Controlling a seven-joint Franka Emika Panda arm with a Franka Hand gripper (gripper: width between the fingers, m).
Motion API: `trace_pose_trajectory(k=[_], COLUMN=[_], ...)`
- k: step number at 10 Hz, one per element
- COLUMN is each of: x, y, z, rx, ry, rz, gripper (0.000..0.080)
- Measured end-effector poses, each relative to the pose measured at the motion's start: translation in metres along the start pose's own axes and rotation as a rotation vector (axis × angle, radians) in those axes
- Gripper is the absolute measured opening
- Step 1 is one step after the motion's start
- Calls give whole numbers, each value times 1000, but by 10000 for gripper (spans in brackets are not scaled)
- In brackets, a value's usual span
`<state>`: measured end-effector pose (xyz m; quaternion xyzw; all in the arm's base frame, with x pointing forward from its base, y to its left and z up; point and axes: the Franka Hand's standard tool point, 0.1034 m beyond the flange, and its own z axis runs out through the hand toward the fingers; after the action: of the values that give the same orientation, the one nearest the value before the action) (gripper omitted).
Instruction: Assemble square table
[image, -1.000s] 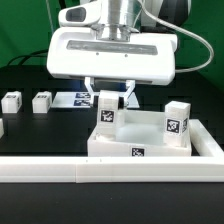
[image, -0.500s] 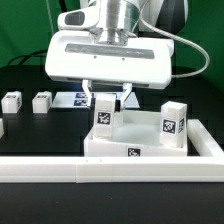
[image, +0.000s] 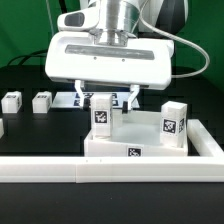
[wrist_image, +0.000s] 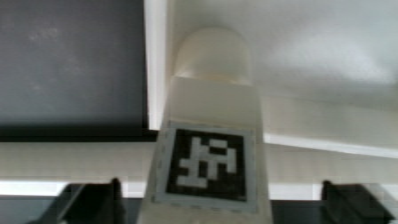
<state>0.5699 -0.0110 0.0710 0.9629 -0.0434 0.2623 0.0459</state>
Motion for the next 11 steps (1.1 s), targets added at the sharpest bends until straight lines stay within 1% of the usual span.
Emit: trace_pose_trajectory(k=[1, 2, 3, 5, 6, 7, 8, 9, 10, 11], x=[0, 0, 4, 10, 16, 21, 30, 36, 34, 31], y=[0, 0, 2, 7, 8, 7, 5, 6, 5, 3], z=[0, -1, -4, -10, -17, -22, -27, -29, -28, -27], rx=[0, 3, 3, 3, 9, 21, 34, 37, 37, 45], ry=[0, -11, -7, -9, -17, -40, -55, -55, -61, -92], rz=[0, 2, 6, 15, 22, 30, 36, 40, 39, 40], gripper=[615, 615, 643, 648, 649, 649, 649, 649, 649, 649])
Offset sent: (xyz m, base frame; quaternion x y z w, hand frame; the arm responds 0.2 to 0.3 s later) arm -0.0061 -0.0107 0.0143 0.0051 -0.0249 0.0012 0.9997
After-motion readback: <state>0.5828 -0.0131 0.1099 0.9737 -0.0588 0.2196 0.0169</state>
